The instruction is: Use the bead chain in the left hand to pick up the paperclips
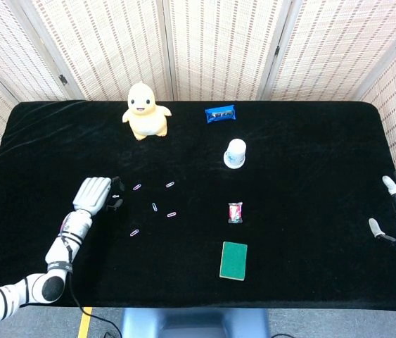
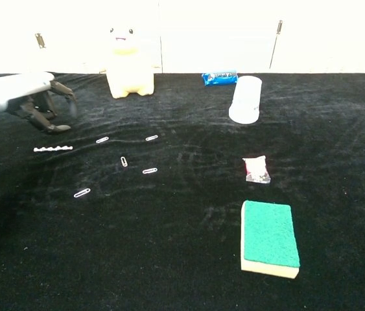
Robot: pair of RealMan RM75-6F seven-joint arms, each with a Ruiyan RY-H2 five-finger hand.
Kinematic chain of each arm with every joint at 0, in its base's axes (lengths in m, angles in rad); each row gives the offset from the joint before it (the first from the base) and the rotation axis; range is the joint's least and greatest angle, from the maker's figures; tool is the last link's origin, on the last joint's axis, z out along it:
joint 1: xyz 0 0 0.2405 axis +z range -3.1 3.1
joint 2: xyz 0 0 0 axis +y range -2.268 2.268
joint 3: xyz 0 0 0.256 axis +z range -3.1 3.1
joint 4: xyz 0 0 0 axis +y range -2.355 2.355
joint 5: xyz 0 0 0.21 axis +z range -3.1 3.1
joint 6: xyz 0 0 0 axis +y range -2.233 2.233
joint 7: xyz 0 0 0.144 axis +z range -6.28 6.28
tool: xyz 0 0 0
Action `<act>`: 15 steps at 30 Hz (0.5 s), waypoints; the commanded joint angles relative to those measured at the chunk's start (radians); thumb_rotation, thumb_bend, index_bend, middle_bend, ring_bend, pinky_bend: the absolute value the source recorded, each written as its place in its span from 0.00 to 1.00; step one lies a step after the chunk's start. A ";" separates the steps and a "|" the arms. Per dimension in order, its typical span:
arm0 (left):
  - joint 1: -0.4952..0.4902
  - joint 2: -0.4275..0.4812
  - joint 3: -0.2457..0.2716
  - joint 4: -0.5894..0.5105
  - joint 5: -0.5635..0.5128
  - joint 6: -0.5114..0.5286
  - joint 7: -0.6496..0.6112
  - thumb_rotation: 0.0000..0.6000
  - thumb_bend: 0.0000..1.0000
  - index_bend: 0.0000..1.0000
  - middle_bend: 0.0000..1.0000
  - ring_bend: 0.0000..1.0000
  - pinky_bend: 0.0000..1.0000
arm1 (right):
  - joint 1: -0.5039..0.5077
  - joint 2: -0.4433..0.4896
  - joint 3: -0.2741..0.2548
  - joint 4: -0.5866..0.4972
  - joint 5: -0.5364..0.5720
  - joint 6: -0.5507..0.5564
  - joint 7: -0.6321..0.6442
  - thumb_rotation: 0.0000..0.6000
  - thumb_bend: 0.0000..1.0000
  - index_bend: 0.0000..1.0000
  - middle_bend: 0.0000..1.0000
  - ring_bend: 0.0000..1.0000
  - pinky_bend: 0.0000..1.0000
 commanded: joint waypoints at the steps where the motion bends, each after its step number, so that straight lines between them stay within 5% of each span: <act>1: -0.034 -0.042 0.008 0.058 -0.032 -0.008 0.029 1.00 0.42 0.46 1.00 1.00 1.00 | -0.004 -0.001 0.003 0.003 0.004 0.016 0.000 1.00 0.35 0.03 0.00 0.02 0.00; 15: -0.109 -0.143 0.041 0.279 -0.072 -0.106 0.016 1.00 0.42 0.45 1.00 1.00 1.00 | -0.001 -0.024 0.028 0.022 0.071 0.012 -0.032 1.00 0.35 0.05 0.02 0.03 0.00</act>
